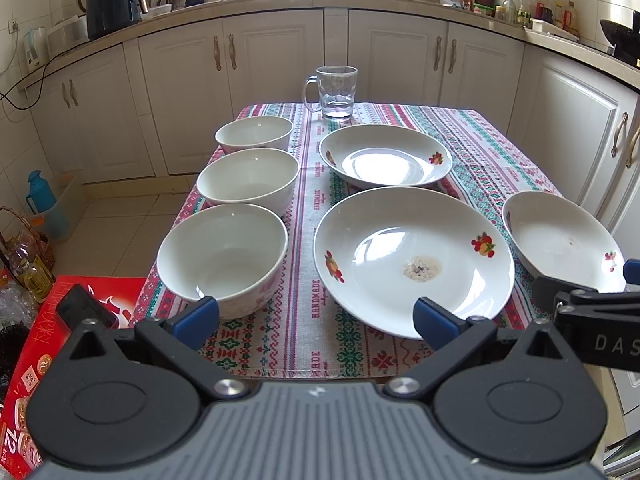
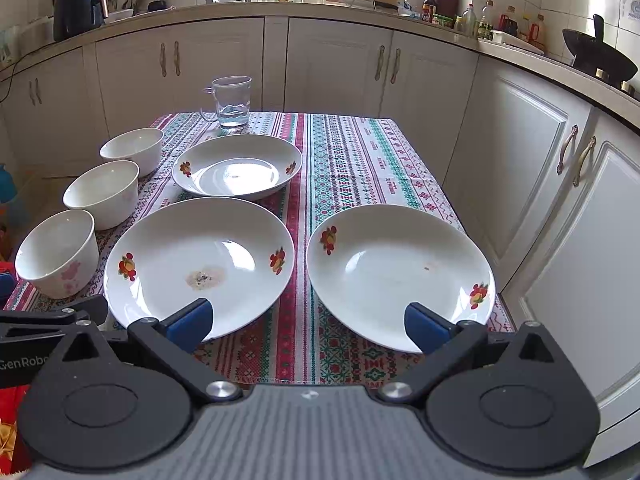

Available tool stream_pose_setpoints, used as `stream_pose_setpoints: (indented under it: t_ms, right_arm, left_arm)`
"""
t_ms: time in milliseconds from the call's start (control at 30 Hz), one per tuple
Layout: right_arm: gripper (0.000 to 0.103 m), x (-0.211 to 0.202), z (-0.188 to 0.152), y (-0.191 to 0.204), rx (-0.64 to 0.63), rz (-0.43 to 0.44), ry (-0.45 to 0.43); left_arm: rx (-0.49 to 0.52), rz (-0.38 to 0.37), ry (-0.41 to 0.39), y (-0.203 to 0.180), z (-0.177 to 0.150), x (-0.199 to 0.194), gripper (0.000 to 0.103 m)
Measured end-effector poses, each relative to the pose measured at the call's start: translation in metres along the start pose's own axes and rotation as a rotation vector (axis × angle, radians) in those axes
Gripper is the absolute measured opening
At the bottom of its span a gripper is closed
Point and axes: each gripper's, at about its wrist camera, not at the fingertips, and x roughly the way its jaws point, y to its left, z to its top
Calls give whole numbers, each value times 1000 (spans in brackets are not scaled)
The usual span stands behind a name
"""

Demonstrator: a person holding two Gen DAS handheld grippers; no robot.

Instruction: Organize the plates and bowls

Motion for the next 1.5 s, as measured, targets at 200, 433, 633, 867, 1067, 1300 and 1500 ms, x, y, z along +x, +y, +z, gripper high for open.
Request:
stream_pose_setpoints:
  t_ms: [200,433,633,867,1067,1300,1500]
  right_arm:
    - [103,0,0,0,0,0,-2]
    - [103,-1,0,0,0,1,-3]
    - [103,0,0,0,-1,0,-3]
    - [103,-1,0,0,-2,2,-7]
    - [103,-1,0,0,-2,1,-7]
    - [103,-2,0,0,0,6,-14]
    - [103,-3,1,0,0,7,-23]
  left_arm:
    - [-2,-1,-3,1,0,-1,102]
    - [-3,-1,-4,1,0,-1,102]
    - [-3,0,-5,1,0,-1,102]
    - [-3,0,-6,2,-1,-1,102]
    - [-3,-1,-6,2,-1,-1,102]
    - [-7,-8,-14,2,-2,-1,102]
    - [-18,-24,-26,3,-1,-2,102]
